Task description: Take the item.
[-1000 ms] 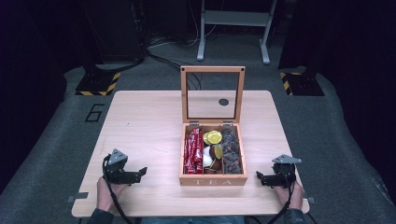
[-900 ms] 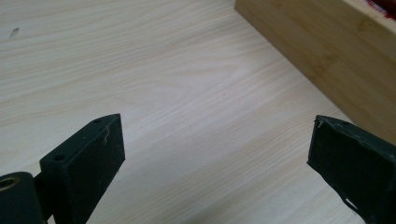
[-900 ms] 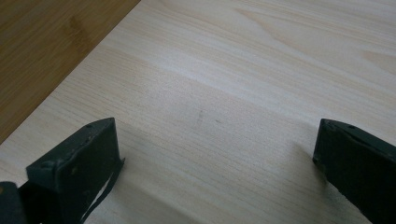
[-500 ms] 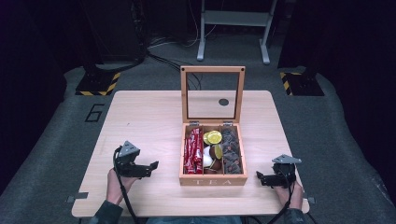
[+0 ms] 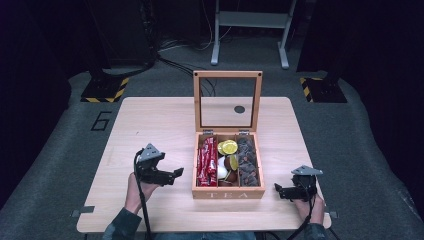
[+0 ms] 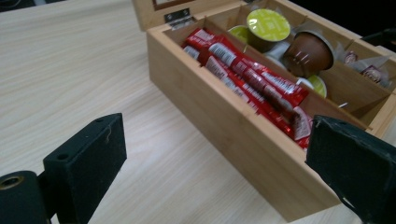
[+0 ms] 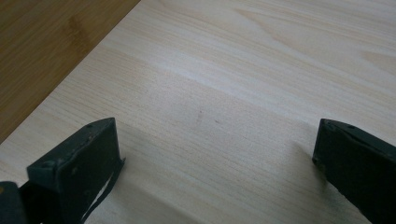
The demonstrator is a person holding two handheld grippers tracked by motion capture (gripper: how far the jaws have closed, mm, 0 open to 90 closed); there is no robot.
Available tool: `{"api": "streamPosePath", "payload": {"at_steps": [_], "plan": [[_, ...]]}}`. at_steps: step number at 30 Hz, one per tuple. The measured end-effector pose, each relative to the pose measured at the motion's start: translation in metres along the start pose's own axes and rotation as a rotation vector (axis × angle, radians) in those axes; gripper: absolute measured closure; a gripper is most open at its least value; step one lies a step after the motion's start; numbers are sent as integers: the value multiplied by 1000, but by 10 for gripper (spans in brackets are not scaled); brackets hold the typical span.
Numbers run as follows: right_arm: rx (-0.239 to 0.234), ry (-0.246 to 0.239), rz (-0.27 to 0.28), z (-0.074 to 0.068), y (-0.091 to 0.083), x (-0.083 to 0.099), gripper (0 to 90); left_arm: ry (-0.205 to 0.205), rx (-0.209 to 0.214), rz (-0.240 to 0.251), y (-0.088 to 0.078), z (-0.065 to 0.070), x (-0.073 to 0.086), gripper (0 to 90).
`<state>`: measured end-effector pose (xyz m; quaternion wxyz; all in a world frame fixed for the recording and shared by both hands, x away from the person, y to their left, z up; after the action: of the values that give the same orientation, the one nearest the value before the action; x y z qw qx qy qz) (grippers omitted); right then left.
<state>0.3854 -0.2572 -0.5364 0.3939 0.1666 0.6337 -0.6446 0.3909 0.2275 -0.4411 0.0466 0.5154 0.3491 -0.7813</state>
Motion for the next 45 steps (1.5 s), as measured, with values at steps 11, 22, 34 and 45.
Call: {"api": "streamPosePath", "payload": {"at_steps": [11,22,34,45], "plan": [[0,-5,0,0,0,0,1,48,46,-34,28,15,-23,52],[6,6,2,0,0,0,3,102,119,-61,62,31,-42,52],[5,6,4,0,0,0,4,168,184,-142,100,44,-56,59],[2,3,3,1,0,0,5,197,200,-179,127,53,-62,97]]}}
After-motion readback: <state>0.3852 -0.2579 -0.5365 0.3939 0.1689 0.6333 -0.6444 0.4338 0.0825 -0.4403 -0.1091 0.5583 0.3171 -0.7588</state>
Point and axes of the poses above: each handheld gripper's, and its own axes: y roughly forward along the jaws, x roughly out of its underside, z roughly to its right, the point moved 1 cm from there along y, roughly forward along the jaws, and after that the axes turned 12 degrees about x, right-handed, at the moved point
